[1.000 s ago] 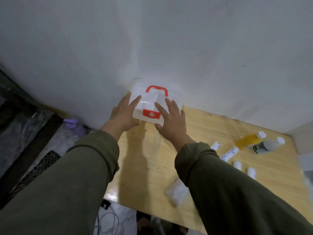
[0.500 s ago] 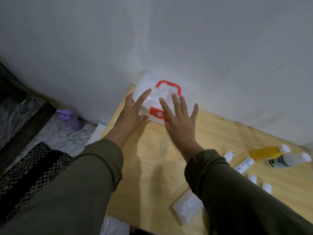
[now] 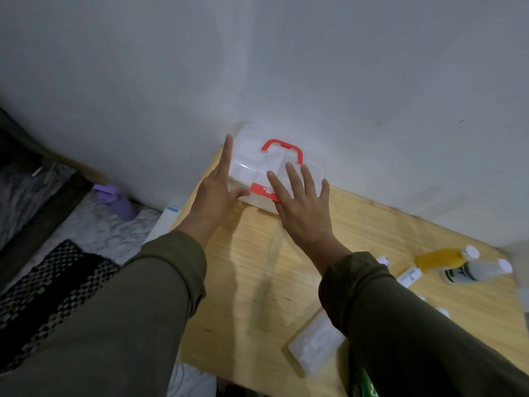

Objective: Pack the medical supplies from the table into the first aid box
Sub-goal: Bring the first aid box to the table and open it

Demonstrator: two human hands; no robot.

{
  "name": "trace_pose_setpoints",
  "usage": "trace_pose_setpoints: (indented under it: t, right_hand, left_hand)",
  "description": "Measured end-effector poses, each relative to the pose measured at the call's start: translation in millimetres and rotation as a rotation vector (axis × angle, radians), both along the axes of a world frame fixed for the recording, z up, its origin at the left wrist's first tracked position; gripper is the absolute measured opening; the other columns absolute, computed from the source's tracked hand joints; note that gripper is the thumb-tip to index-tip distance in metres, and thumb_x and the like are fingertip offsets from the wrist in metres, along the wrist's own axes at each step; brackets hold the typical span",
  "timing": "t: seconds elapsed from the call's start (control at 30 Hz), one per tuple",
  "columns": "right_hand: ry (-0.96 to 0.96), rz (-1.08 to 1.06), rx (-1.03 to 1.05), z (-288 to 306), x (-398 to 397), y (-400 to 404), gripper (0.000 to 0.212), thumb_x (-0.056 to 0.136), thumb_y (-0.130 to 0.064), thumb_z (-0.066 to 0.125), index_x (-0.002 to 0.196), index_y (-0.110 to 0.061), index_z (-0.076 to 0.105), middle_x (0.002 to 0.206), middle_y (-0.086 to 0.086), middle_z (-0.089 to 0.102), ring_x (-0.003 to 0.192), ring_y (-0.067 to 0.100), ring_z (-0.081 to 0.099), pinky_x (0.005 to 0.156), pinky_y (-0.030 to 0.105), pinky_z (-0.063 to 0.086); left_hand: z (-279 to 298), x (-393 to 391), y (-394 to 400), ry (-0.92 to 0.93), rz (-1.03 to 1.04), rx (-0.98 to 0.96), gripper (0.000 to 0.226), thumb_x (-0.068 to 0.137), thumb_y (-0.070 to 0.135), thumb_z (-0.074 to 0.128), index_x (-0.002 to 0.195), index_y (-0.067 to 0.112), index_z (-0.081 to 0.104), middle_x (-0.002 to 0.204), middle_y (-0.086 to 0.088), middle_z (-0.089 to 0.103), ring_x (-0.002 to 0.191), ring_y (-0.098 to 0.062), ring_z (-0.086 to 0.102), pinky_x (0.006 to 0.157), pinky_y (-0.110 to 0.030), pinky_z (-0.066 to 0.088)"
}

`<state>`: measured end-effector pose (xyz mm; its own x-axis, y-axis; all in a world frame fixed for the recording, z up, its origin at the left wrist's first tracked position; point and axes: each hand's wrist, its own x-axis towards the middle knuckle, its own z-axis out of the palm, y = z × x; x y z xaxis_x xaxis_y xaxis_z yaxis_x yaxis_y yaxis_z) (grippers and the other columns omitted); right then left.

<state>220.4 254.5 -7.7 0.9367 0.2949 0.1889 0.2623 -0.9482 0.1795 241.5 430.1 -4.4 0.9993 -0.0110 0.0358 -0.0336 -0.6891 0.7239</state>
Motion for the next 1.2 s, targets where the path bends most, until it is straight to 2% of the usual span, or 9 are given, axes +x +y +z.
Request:
trace_pose_setpoints:
  t: [0.13,0.27,0.43,0.73,0.97,1.2]
  right_hand:
    - [0.062,0.0,0.118,14.1,-1.6,-7.8,0.053,0.093,-0.038,0.049,0.142,-0.029,0.03,0.15,0.011,0.036,0.138,0.036,0.031,0.105,0.065,0.026]
    - [0.068,0.0,0.265,31.4,1.1,-9.1,0.046,0.096,-0.035,0.043,0.141,-0.026,0.035,0.149,0.007,0.038,0.138,0.032,0.031,0.107,0.064,0.023]
    - [0.04,-0.015,0.345,44.1,8.9,-8.8,0.046,0.096,-0.038,0.037,0.138,-0.021,0.041,0.145,0.006,0.045,0.135,0.031,0.037,0.104,0.062,0.028]
    - [0.095,-0.036,0.361,58.2,7.7,-6.4,0.043,0.098,-0.035,0.039,0.14,-0.025,0.038,0.146,0.002,0.042,0.136,0.025,0.034,0.108,0.057,0.026]
    - [0.108,-0.02,0.432,77.8,4.2,-5.2,0.039,0.099,-0.037,0.036,0.136,-0.026,0.043,0.137,-0.001,0.053,0.127,0.023,0.045,0.098,0.05,0.038]
    - [0.095,0.009,0.483,87.5,-3.7,2.5,0.039,0.099,-0.039,0.033,0.132,-0.023,0.047,0.128,0.001,0.059,0.117,0.025,0.051,0.092,0.045,0.038]
  left_hand:
    - [3.1,-1.0,-0.4,0.123,0.009,-0.103,0.115,0.08,0.018,0.073,0.144,0.034,-0.021,0.157,-0.007,0.018,0.13,-0.03,0.045,0.105,-0.038,0.037]
    - [2.2,1.8,0.9,0.192,0.066,-0.215,0.107,0.083,0.029,0.068,0.145,0.033,-0.019,0.155,-0.008,0.024,0.132,-0.031,0.042,0.105,-0.04,0.035]
    - [-2.1,10.9,4.9,0.298,0.081,-0.283,0.084,0.083,0.046,0.063,0.148,0.026,0.014,0.149,-0.004,0.038,0.134,-0.026,0.04,0.105,-0.038,0.037]
    - [0.1,7.2,8.2,0.325,0.087,-0.265,0.066,0.083,0.037,0.066,0.139,0.024,0.033,0.134,-0.001,0.051,0.122,-0.025,0.048,0.097,-0.038,0.044]
    - [12.5,-17.7,18.1,0.366,0.082,-0.149,0.083,0.083,0.041,0.065,0.148,0.028,0.015,0.152,0.0,0.033,0.136,-0.03,0.033,0.108,-0.047,0.036]
    - [16.0,-42.5,28.1,0.378,0.095,-0.056,0.084,0.083,0.043,0.063,0.149,0.029,0.013,0.148,-0.004,0.039,0.132,-0.031,0.039,0.107,-0.044,0.039]
